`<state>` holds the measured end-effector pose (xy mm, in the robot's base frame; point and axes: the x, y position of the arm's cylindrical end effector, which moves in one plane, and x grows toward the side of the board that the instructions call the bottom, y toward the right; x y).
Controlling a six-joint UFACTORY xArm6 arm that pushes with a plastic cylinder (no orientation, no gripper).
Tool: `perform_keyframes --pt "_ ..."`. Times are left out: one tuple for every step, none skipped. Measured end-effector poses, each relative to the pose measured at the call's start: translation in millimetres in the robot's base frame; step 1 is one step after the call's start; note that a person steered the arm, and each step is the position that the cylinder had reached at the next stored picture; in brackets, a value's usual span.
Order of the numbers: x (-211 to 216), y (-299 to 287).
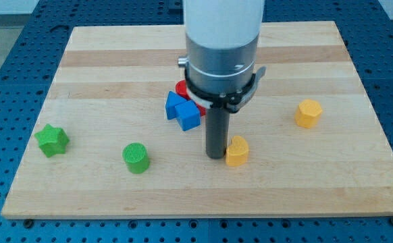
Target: Push the yellow hexagon a bit down
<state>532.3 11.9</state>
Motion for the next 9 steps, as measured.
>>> perform_keyframes --pt "-14.7 0.0" --pt "-52.7 0.2" --pt "-78.7 27.1" --pt "-103.8 62.9" --pt "-137.3 110.6" --pt "-145.8 165.8" --pt "-116.6 167.8" --pt "-84.1 146.2" --pt "-49.4 126.0"
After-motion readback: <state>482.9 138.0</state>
